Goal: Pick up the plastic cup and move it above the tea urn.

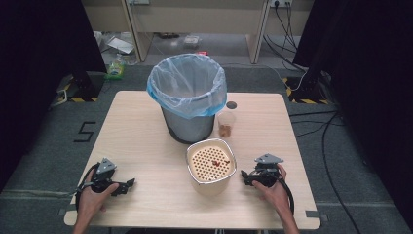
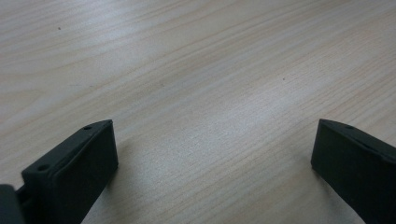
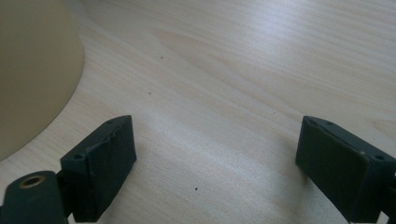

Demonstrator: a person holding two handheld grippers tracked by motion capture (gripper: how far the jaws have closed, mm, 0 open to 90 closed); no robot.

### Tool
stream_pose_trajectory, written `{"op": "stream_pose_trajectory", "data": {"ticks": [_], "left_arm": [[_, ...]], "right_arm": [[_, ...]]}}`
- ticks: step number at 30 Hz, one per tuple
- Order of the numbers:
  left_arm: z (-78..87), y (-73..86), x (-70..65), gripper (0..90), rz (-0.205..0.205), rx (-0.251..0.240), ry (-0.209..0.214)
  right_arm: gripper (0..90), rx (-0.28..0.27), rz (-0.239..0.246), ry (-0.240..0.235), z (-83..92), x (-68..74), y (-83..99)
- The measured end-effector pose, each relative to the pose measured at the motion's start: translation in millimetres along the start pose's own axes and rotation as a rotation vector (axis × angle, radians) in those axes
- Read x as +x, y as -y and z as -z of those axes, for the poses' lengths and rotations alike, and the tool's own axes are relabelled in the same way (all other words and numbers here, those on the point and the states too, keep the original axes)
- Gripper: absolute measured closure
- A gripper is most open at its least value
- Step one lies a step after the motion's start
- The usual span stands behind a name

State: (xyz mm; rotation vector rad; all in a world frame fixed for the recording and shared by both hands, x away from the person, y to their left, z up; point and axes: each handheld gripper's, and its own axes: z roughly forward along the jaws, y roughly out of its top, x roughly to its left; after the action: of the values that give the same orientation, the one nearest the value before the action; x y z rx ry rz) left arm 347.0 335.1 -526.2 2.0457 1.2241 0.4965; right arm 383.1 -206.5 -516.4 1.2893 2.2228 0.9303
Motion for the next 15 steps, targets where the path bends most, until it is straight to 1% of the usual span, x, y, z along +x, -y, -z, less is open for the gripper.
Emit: {"op": "stream_pose_trajectory", "data": {"ticks": [3,6,7,10,11,12,15], "left_arm": [[0.0,0.0,0.0,0.0,0.0,0.0,-0.001],[0.1,0.0,0.0,0.0,0.0,0.0,-0.001],[0.1,0.1,0.0,0.0,-0.001,0.0,0.0],[0.1,0.1,0.0,0.0,0.0,0.0,0.0],[0.1,0.1,0.1,0.0,-0.001,-0.001,0.001],[0.1,0.1,0.1,0.0,-0.001,0.0,0.0],[0.2,0.2,0.1,0.0,-0.002,0.0,0.0]], "right_arm": [[15.7,-0.003,0.001,0.003,0.8,-1.2,-0.2],[16.8,-0.005,-0.002,0.009,1.3,-2.4,-0.4],[19.6,-0.009,-0.007,0.017,2.6,-3.6,-1.0],[18.8,-0.02,-0.016,0.011,3.8,-5.3,-1.8],[16.9,-0.028,-0.009,0.02,6.2,-7.9,-5.6],[17.1,-0.044,-0.011,0.023,7.8,-9.3,-8.4],[17.2,-0.085,-0.028,0.015,12.7,-13.6,-17.8]]}}
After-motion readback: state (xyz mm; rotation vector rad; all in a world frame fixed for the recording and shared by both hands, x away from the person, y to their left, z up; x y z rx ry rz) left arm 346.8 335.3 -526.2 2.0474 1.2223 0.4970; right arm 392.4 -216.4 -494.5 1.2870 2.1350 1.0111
